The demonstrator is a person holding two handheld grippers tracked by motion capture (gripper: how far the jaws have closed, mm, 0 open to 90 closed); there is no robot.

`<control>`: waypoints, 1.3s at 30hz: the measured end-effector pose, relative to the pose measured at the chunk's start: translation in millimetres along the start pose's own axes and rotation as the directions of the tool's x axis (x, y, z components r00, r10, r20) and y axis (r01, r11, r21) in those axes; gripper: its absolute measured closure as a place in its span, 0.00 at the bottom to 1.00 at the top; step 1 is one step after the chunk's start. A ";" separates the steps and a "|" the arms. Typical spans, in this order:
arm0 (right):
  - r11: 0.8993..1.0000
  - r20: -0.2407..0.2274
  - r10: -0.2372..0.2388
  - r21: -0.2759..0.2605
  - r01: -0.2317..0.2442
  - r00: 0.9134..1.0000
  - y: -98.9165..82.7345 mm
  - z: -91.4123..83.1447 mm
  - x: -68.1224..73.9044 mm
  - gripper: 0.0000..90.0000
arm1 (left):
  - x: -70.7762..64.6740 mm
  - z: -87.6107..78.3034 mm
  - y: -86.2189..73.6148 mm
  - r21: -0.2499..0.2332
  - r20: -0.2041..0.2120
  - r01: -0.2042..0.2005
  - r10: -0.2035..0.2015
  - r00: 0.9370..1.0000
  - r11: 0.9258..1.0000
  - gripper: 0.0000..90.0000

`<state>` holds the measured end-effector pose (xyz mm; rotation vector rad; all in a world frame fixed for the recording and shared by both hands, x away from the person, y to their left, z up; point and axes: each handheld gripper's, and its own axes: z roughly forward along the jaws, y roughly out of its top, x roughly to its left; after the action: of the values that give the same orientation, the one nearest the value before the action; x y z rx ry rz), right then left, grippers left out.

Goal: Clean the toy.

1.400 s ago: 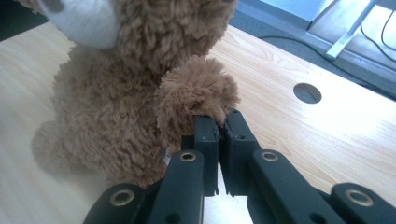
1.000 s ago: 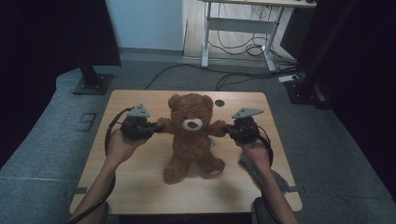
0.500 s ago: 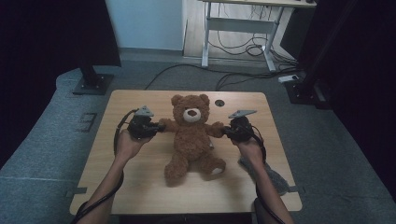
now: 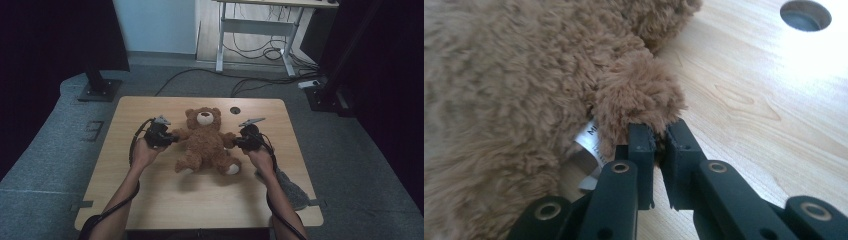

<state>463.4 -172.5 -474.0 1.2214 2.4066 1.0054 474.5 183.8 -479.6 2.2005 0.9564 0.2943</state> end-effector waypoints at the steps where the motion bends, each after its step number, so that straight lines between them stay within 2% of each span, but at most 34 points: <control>1: 1.000 -0.001 0.004 -0.001 -0.004 1.000 -1.0 0.4 -1.4 0.91 | 1.3 1.2 -0.7 0.001 0.001 0.004 -0.004 1.000 1.000 0.82; 5: 1.000 -0.003 0.016 -0.011 -0.016 1.000 -2.9 -1.6 -4.8 0.86 | 3.7 3.2 -2.5 0.006 -0.012 0.005 -0.004 1.000 1.000 0.77; 7: 1.000 -0.002 0.017 -0.017 -0.017 1.000 -2.7 -3.3 -5.7 0.80 | 3.5 3.0 -2.8 0.008 -0.037 0.000 0.000 0.999 1.000 0.67; 9: 0.999 -0.006 0.022 -0.023 -0.022 1.000 -2.2 -4.7 -6.9 0.67 | 3.1 2.0 -2.9 0.005 -0.050 -0.002 0.003 0.999 1.000 0.55; 14: 0.999 0.008 0.022 -0.040 -0.021 1.000 -2.2 -6.2 -7.7 0.44 | -0.6 -4.1 -2.5 -0.041 -0.032 -0.006 0.005 0.999 0.999 0.31; 16: 0.999 0.021 0.017 -0.049 -0.016 1.000 -2.5 -6.9 -8.5 0.35 | -2.8 -7.7 -2.7 -0.056 -0.036 -0.015 0.013 0.999 0.998 0.26; 20: 0.998 0.038 0.010 -0.069 -0.008 0.999 -3.0 -10.1 -8.1 0.21 | -6.1 -17.0 -3.7 -0.090 -0.007 -0.011 0.010 1.000 0.996 0.18; 24: 0.996 0.025 -0.002 -0.093 0.005 1.000 -3.3 -16.6 -6.7 0.15 | -10.7 -28.9 -5.5 -0.119 0.001 -0.005 0.005 1.000 0.993 0.15; 30: 0.994 0.017 -0.031 -0.107 0.032 0.999 -5.0 -30.9 -3.2 0.10 | -20.3 -50.2 -10.0 -0.132 -0.007 -0.026 0.025 1.000 0.991 0.10; 34: 0.992 0.032 -0.053 -0.115 0.056 0.998 -7.3 -42.0 0.5 0.03 | -26.3 -63.8 -15.3 -0.141 -0.021 -0.045 0.042 0.999 0.989 0.07; 39: 0.990 0.048 -0.078 -0.115 0.083 0.996 -13.0 -55.4 5.8 0.01 | -34.8 -77.8 -24.0 -0.143 -0.059 -0.082 0.074 0.995 0.986 0.02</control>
<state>423.8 -198.9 -442.3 1.0862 2.3090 1.0684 401.5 210.8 -437.5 2.1091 0.8508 0.4474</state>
